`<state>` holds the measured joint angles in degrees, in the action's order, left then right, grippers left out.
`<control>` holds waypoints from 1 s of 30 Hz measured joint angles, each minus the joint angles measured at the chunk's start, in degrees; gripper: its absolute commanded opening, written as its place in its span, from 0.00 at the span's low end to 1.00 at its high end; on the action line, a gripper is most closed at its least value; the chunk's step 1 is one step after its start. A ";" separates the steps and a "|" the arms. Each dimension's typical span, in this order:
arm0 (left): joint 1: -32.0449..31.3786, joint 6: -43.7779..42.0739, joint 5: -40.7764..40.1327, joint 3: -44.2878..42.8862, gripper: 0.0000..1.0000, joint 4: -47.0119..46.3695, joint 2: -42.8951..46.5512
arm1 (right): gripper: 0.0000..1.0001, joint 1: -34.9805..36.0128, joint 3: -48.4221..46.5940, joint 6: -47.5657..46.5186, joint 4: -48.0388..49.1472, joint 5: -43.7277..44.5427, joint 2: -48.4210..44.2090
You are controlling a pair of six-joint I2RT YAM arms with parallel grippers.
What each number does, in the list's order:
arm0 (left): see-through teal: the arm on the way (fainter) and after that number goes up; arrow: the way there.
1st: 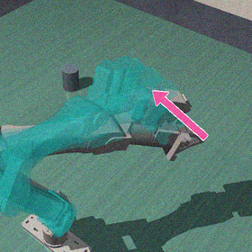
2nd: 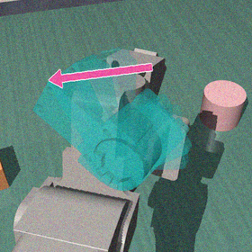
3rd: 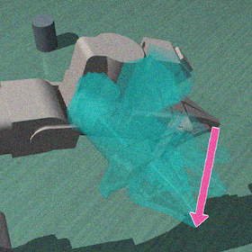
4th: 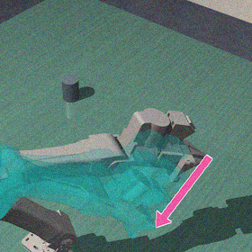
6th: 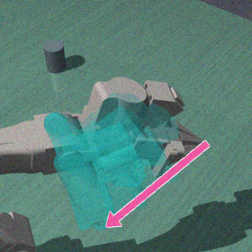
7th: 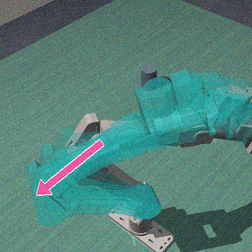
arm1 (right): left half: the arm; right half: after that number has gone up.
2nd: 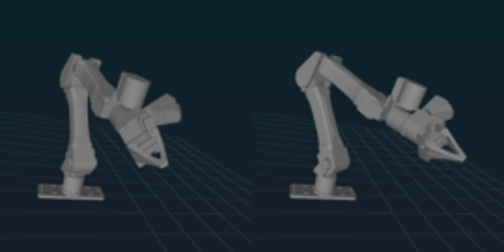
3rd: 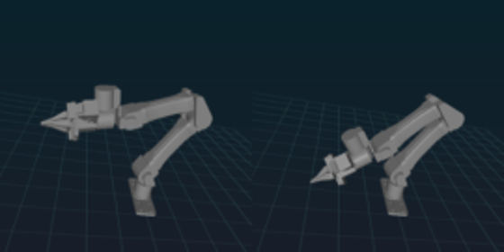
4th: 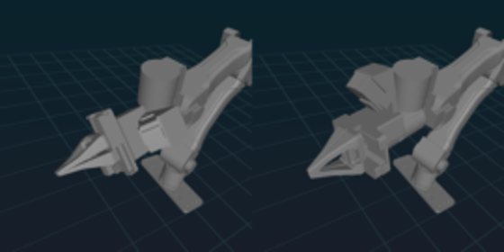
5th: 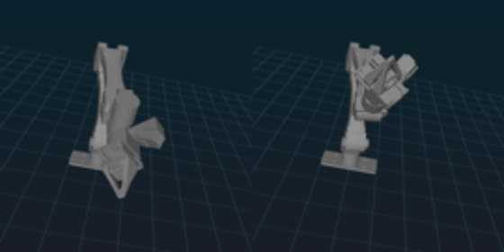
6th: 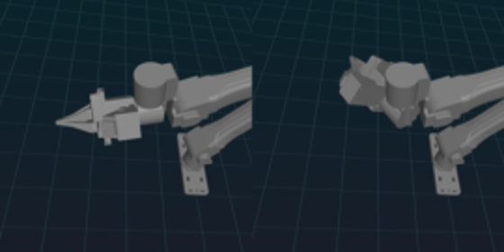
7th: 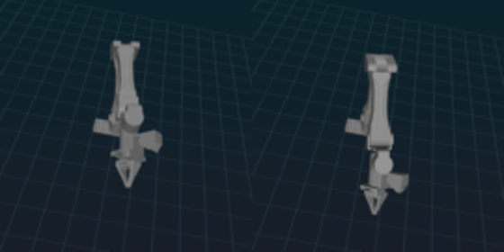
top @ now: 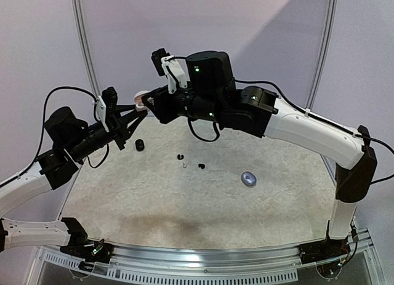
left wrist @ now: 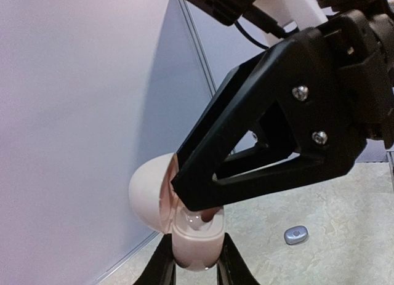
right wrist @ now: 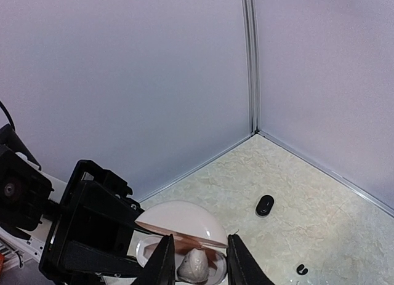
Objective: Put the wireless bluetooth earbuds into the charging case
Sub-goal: Pick up the left earbud from the right side groove of the charging case.
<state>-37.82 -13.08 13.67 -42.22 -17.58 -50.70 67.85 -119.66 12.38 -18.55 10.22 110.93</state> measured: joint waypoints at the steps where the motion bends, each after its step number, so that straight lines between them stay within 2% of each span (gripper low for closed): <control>1: 0.00 -0.02 -0.07 0.02 0.00 0.00 0.00 | 0.28 0.00 0.00 -0.09 0.02 0.13 0.00; 4: 0.00 -0.28 -0.24 0.02 0.00 0.04 0.00 | 0.19 0.13 0.00 -0.68 0.02 0.59 0.00; 12: 0.00 -1.38 -0.76 0.07 0.00 0.28 -0.04 | 0.15 0.44 -0.42 -1.01 0.11 1.51 0.04; 19: 0.00 -1.79 -1.11 0.07 0.00 0.28 -0.04 | 0.00 0.42 -0.72 -0.90 0.15 1.22 0.28; 30: 0.00 -1.03 -1.03 0.07 0.00 0.37 -0.02 | 0.00 0.00 -0.26 -2.08 1.18 -0.81 0.24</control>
<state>-37.82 -14.11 12.64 -42.15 -17.21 -50.72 67.85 -119.92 10.31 -17.37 9.41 111.18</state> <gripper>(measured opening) 0.203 0.169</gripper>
